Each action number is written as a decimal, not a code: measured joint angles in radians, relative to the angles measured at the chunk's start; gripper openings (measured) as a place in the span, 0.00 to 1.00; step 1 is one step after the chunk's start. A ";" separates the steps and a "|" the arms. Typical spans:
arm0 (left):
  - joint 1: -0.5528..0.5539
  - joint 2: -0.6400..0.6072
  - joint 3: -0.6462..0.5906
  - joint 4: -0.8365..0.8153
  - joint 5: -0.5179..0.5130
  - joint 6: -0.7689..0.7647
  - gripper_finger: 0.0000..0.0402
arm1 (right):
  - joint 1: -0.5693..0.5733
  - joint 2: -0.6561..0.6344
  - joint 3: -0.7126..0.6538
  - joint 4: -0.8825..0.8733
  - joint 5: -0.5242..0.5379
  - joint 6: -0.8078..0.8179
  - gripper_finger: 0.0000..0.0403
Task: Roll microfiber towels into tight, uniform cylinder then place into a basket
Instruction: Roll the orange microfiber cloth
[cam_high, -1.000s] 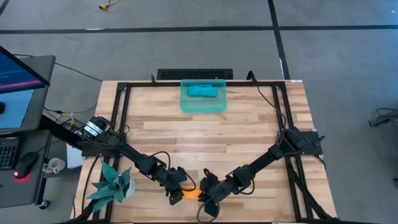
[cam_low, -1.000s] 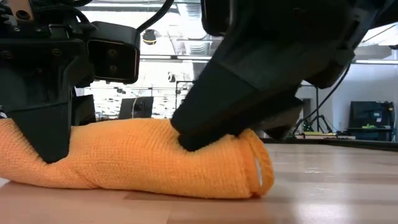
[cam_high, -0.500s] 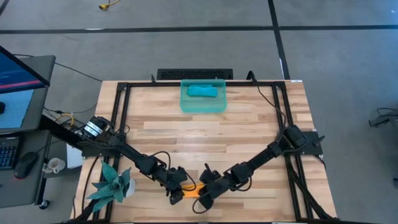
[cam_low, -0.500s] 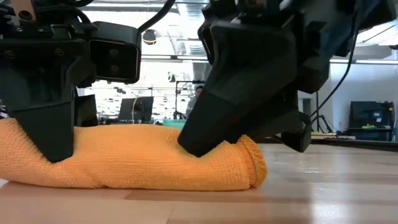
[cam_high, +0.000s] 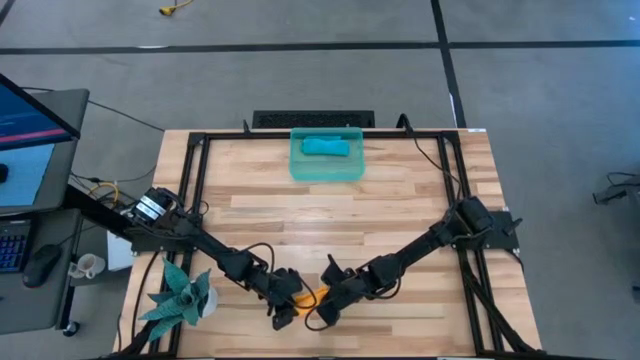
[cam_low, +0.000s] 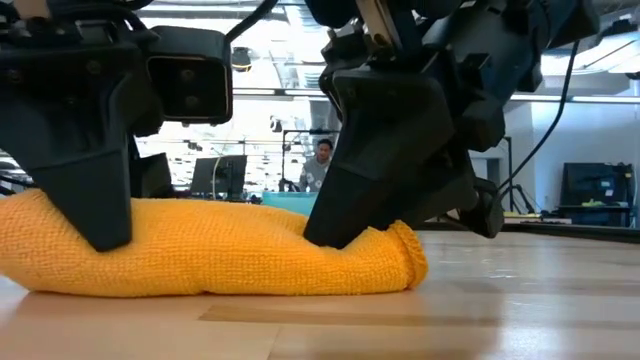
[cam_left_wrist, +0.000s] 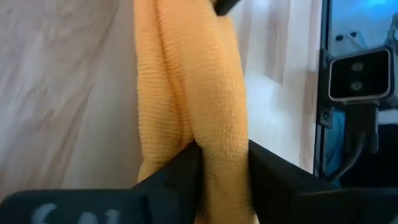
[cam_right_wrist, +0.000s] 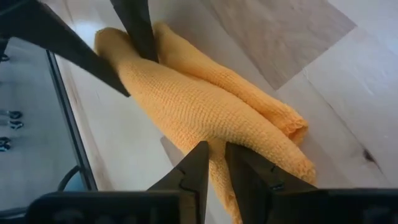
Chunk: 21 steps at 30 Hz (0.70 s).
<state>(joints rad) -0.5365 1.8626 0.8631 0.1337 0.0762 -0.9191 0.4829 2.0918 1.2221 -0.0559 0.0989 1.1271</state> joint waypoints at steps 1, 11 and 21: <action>0.000 0.000 0.000 0.000 0.003 0.020 0.29 | -0.001 0.000 0.000 -0.001 -0.002 0.000 0.22; 0.032 -0.050 -0.004 -0.051 0.087 0.176 0.32 | -0.006 0.000 0.000 -0.013 -0.018 0.002 0.13; -0.016 -0.310 -0.005 -0.323 -0.117 0.210 0.31 | -0.008 0.000 -0.001 -0.014 -0.021 0.027 0.08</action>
<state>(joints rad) -0.5527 1.5524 0.8581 -0.1895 -0.0413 -0.7093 0.4751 2.0922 1.2209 -0.0704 0.0781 1.1542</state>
